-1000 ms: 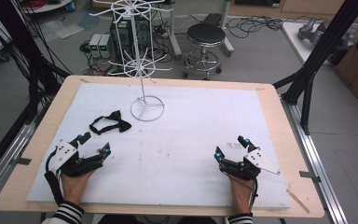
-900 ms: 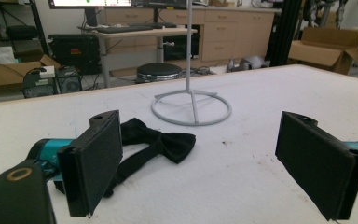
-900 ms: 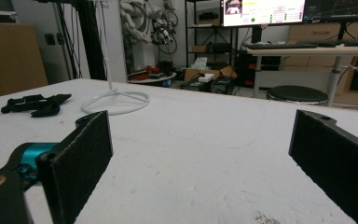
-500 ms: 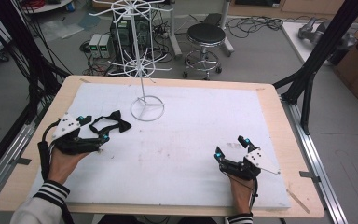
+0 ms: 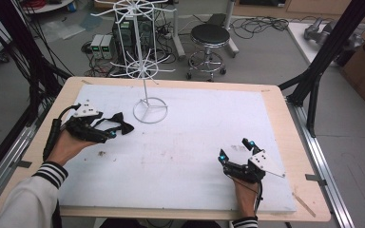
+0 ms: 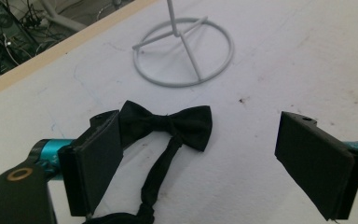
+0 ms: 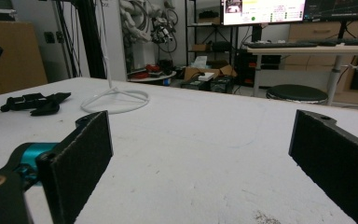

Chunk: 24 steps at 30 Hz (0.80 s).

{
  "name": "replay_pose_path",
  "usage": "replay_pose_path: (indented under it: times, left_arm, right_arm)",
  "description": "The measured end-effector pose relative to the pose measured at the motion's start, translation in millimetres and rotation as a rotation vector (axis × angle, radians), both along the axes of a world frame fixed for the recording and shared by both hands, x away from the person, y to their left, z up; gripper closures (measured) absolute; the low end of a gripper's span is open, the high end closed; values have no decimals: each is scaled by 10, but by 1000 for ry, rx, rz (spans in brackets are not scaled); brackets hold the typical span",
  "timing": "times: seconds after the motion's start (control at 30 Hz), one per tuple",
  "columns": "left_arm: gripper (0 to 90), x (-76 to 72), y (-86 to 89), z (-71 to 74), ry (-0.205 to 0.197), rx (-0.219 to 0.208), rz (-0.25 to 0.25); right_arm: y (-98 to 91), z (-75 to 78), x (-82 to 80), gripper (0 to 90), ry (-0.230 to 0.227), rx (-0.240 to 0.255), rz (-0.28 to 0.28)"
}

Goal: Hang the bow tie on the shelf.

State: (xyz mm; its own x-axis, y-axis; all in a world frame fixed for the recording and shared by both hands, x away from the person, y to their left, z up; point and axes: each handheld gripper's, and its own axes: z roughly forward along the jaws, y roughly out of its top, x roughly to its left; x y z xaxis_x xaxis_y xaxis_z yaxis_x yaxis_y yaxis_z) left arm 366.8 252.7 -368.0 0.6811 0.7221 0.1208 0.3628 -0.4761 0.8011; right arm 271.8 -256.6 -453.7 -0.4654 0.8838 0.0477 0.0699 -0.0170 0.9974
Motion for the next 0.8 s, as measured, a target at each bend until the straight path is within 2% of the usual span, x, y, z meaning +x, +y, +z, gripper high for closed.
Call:
replay_pose_path:
  times: [0.03,0.07,0.1,0.13,0.2,0.23,0.27,0.3,0.33,0.37,0.4,0.43,0.47,0.53,0.6,0.63,0.67,0.73,0.8]
  left_arm:
    - [154,26,-8,3,5,15,-2]
    - [159,78,-31,6,13,70,-5]
    - [169,78,-31,6,13,70,-5]
    - [195,123,-53,-5,27,103,-14]
    - [200,169,-75,-23,53,132,-25]
    - [200,194,-87,-39,58,141,-24]
    - [200,242,-105,-69,82,148,-24]
    - [200,242,-105,-69,82,148,-24]
    - [200,283,-128,-100,104,169,-20]
    - [200,283,-128,-100,104,169,-20]
    - [200,337,-161,-147,137,185,-32]
    - [201,337,-161,-147,137,185,-32]
    - [212,393,-184,-183,165,206,-45]
    - [233,427,-191,-194,173,219,-39]
    - [233,494,-206,-219,197,204,-26]
    - [235,494,-206,-219,197,204,-26]
    - [248,527,-226,-241,215,219,-31]
    - [260,546,-236,-253,227,226,-30]
    - [312,587,-247,-279,253,236,-28]
  right_arm:
    - [0,0,0,51,0,0,0]
    - [1,0,-1,51,0,1,-1]
    - [1,0,-1,51,0,1,-1]
    - [1,0,-2,51,0,-3,-4]
    - [2,0,-2,51,0,0,-5]
    - [2,0,-2,51,0,0,-5]
    - [0,0,1,51,-2,-1,-5]
    - [0,0,1,51,-2,-1,-5]
    - [2,1,-1,51,3,-1,-6]
    - [2,1,-1,51,3,-1,-6]
    - [3,2,4,51,0,-4,-5]
    - [5,2,8,51,2,-7,-7]
    - [6,4,7,51,8,-8,-6]
    - [7,4,7,51,9,-8,-9]
    - [6,3,9,51,7,-5,-9]
    - [6,3,9,51,7,-5,-9]
    - [6,3,9,51,7,-4,-10]
    - [5,3,10,51,4,-6,-10]
    - [7,2,8,51,4,-4,-11]
